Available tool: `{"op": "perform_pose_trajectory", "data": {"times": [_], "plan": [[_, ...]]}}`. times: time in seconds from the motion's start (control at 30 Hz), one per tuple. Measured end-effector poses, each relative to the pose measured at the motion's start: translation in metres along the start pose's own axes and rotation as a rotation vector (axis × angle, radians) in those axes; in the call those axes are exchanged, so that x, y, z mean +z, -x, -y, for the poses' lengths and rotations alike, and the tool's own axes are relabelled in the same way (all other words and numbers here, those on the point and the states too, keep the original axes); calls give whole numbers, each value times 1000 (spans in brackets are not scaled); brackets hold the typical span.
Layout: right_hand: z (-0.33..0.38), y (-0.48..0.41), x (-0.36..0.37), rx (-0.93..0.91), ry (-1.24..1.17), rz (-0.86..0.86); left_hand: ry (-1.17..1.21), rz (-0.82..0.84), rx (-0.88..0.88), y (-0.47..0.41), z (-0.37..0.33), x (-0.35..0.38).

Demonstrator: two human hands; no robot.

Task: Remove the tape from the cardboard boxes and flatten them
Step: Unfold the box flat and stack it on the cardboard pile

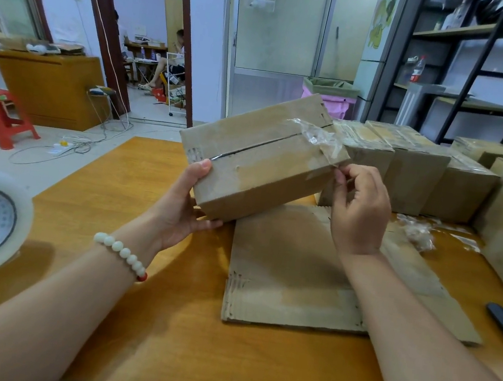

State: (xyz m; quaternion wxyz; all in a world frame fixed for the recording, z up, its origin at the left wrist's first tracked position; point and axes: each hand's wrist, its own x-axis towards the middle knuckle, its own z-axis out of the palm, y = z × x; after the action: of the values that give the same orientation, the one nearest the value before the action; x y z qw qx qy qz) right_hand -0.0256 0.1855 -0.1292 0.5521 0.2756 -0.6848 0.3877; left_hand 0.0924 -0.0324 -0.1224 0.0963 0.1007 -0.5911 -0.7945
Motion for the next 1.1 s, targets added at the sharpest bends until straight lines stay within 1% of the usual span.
{"op": "perform_pose_trajectory", "data": {"times": [0.13, 0.27, 0.33, 0.43, 0.53, 0.6, 0.7, 0.77, 0.87, 1.0, 1.1], "plan": [[2, -1, 0, -2, 12, 54, 15, -1, -1, 1, 1, -1], [10, 0, 1, 129, -100, 161, -2, -41, 29, -1, 6, 0], [17, 1, 0, 288, -199, 227, -24, -63, 54, -3, 8, 0], [22, -3, -3, 624, -361, 338, -61, -84, 85, -5, 8, -2], [25, -9, -5, 950, -625, 395, -98, -98, 109, -6, 8, -4], [25, -12, -5, 1107, -750, 437, -114, -107, 122, -5, 7, -5], [24, -14, -6, 1258, -895, 522, -133, -109, 137, -4, 8, -5], [23, -14, -7, 1277, -909, 566, -137, -116, 141, -5, 8, -5], [26, -9, -6, 1197, -784, 629, -141, -130, 151, -6, 8, -6], [26, -3, -5, 1196, -659, 678, -150, -147, 163, -7, 9, -9], [28, -3, -6, 1107, -627, 690, -148, -154, 166, -8, 9, -11]]}}
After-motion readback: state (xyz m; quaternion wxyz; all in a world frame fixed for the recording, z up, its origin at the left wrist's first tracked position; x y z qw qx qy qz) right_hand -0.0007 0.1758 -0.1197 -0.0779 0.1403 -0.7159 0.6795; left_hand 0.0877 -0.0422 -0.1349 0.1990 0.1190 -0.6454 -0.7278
